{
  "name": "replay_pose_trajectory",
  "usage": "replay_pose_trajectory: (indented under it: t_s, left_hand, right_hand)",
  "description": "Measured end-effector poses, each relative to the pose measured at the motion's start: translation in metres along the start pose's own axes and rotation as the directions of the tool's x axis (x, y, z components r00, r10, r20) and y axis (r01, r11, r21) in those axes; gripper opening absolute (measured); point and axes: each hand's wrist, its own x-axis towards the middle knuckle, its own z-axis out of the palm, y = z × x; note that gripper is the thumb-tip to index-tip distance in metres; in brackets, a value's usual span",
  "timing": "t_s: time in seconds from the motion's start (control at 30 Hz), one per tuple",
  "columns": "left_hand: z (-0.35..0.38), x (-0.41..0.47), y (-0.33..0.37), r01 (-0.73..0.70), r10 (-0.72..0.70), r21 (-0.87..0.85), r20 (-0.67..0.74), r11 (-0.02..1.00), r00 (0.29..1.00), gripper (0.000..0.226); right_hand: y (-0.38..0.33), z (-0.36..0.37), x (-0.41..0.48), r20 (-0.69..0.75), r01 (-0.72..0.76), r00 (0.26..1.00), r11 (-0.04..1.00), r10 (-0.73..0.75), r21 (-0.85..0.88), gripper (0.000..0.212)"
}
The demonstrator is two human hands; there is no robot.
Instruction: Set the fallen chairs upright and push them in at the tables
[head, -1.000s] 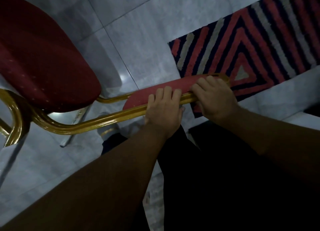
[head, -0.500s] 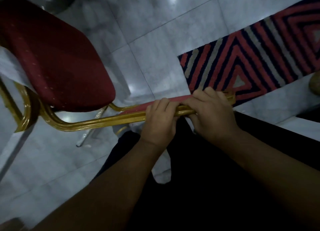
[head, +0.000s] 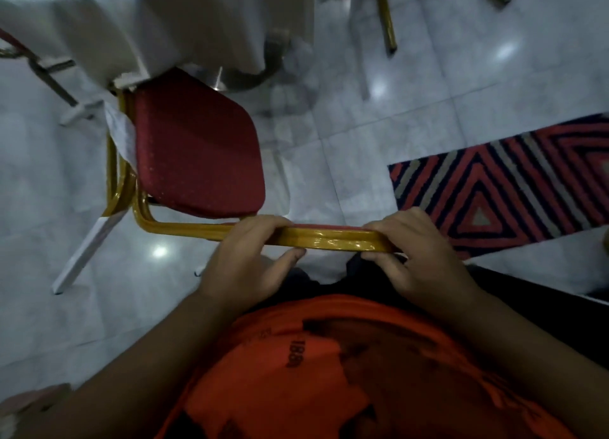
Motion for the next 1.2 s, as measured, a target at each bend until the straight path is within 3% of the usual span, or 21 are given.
replay_pose_trajectory:
  t_s: [0.17, 0.3, 0.53, 0.67, 0.83, 0.97, 1.07, 1.2]
  left_hand:
    - [-0.044, -0.019, -0.002, -0.144, 0.143, 0.003, -0.139, 0.99, 0.98, 0.042]
    - [-0.078, -0.041, -0.029, -0.148, 0.16, 0.069, -0.223, 0.987, 0.962, 0.036]
    - [-0.097, -0.108, -0.057, 0.115, -0.102, -0.005, -0.505, 0.993, 0.857, 0.027]
    - [-0.102, -0.132, -0.051, 0.264, -0.272, -0.101, -0.583, 0.959, 0.765, 0.027]
    - [-0.13, -0.164, -0.046, 0.403, -0.443, -0.195, -0.524, 0.894, 0.728, 0.033]
    - [-0.149, -0.182, -0.037, 0.394, -0.363, -0.059, -0.532, 0.917, 0.765, 0.043]
    - [-0.154, -0.19, -0.032, 0.354, -0.235, 0.114, -0.559, 0.928, 0.795, 0.037]
    - [-0.169, -0.225, -0.036, 0.449, -0.318, 0.118, -0.55, 0.886, 0.772, 0.042]
  right_hand:
    - [-0.067, 0.011, 0.035, 0.004, 0.113, 0.994, 0.992, -0.113, -0.05, 0.029]
    - [-0.119, 0.025, 0.065, 0.038, 0.244, 0.97, 0.964, -0.241, -0.109, 0.035]
    - [-0.179, 0.036, 0.112, 0.125, 0.613, 0.79, 0.762, -0.6, -0.211, 0.038]
    - [-0.164, 0.028, 0.119, 0.111, 0.586, 0.81, 0.782, -0.576, -0.211, 0.038]
    - [-0.179, 0.037, 0.13, 0.173, 0.602, 0.796, 0.789, -0.58, -0.124, 0.032]
    - [-0.227, 0.061, 0.127, 0.29, 0.613, 0.758, 0.79, -0.584, -0.012, 0.026]
    - [-0.26, 0.081, 0.128, 0.368, 0.685, 0.672, 0.728, -0.642, 0.02, 0.034]
    - [-0.254, 0.087, 0.13, 0.456, 0.707, 0.631, 0.707, -0.628, -0.005, 0.046]
